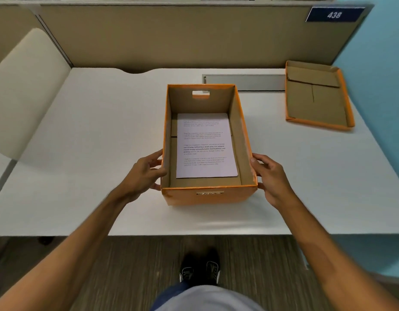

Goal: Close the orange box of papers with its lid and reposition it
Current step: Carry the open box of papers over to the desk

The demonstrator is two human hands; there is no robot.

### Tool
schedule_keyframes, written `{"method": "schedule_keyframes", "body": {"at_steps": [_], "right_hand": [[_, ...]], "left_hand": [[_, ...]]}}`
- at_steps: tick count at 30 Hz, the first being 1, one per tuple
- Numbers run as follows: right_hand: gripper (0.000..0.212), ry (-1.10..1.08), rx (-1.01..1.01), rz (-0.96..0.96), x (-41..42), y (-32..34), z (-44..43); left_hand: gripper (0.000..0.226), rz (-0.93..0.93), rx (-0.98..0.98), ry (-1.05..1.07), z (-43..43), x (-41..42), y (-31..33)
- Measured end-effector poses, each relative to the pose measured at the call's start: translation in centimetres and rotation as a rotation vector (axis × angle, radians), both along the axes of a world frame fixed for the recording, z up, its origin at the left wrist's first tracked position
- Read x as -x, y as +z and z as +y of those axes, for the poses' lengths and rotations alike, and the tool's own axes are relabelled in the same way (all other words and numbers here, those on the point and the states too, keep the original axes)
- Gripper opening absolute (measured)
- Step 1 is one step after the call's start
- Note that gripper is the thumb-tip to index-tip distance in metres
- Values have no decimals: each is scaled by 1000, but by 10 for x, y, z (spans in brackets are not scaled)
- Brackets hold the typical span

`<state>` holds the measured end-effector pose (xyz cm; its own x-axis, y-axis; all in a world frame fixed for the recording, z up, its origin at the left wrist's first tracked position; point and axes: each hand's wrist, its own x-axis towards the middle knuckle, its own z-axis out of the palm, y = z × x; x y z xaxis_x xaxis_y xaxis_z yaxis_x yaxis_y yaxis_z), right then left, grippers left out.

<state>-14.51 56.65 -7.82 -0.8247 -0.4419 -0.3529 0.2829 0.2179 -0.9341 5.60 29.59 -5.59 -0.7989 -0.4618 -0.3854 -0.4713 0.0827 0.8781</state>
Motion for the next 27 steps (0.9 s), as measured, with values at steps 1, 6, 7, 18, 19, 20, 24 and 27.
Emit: {"method": "schedule_keyframes", "body": {"at_steps": [1, 6, 7, 18, 19, 20, 24, 27], "right_hand": [[28, -4, -4, 3, -3, -1, 1], [31, -26, -29, 30, -12, -5, 7], [32, -31, -40, 31, -13, -5, 7], [18, -17, -136, 146, -21, -5, 12], [21, -24, -148, 160, -21, -6, 13], [24, -33, -165, 174, -20, -7, 13], [28, -70, -251, 252, -22, -6, 13], [26, -102, -304, 320, -24, -2, 14]], "left_hand": [[59, 0, -8, -4, 1, -2, -1], [61, -1, -10, -25, 4, -5, -2], [62, -3, -6, -26, 4, -5, -2], [67, -64, 201, -35, 13, -14, -4], [69, -76, 257, -39, 15, -13, -4], [72, -88, 313, -42, 16, -12, -3], [90, -79, 442, -33, 18, -8, 3], [93, -61, 558, -80, 18, -5, 10]]}}
